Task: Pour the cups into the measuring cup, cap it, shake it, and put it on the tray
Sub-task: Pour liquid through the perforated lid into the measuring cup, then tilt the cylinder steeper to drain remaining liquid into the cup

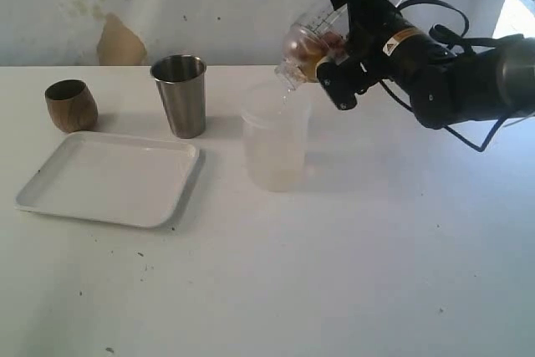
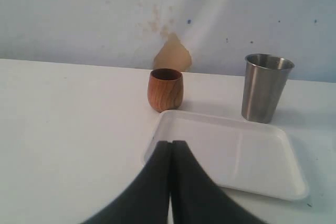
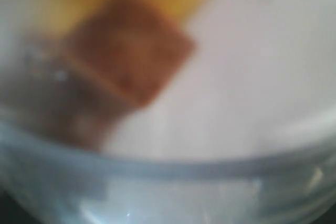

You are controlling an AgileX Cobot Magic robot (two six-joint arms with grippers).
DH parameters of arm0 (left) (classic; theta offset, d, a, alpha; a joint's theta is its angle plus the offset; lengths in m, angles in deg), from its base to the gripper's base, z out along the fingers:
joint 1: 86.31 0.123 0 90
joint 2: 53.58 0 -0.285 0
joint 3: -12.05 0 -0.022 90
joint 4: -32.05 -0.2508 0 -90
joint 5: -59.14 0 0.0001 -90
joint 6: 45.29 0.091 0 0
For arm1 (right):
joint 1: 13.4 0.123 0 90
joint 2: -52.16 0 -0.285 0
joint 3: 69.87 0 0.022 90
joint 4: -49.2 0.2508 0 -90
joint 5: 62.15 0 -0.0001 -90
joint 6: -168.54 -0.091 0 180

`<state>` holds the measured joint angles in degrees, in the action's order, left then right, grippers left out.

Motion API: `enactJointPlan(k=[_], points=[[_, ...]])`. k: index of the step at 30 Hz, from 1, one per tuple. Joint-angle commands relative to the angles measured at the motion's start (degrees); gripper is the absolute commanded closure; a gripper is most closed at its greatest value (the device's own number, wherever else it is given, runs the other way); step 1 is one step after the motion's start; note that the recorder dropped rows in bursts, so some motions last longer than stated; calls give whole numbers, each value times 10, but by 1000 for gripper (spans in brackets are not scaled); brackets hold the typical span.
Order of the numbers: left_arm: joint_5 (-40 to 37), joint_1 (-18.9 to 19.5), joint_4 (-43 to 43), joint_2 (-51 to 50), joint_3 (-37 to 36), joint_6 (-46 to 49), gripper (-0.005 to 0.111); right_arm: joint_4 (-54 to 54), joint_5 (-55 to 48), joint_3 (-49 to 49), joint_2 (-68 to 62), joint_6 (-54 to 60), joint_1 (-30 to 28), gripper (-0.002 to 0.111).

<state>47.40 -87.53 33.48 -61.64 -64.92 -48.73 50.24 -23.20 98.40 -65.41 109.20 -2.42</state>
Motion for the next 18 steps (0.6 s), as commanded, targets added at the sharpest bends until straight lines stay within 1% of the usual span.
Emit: enactJointPlan(k=[1,7,13,18], points=[[6,-1,0,3,-2,-2,107,2,30,8,11,14,0,108],[6,-1,0,3,-2,-2,107,-37,37,8,11,14,0,108],[6,-1,0,3,-2,-2,107,-64,76,8,11,14,0,108],[6,-1,0,3,-2,-2,107,-82,87,8,11,14,0,108]])
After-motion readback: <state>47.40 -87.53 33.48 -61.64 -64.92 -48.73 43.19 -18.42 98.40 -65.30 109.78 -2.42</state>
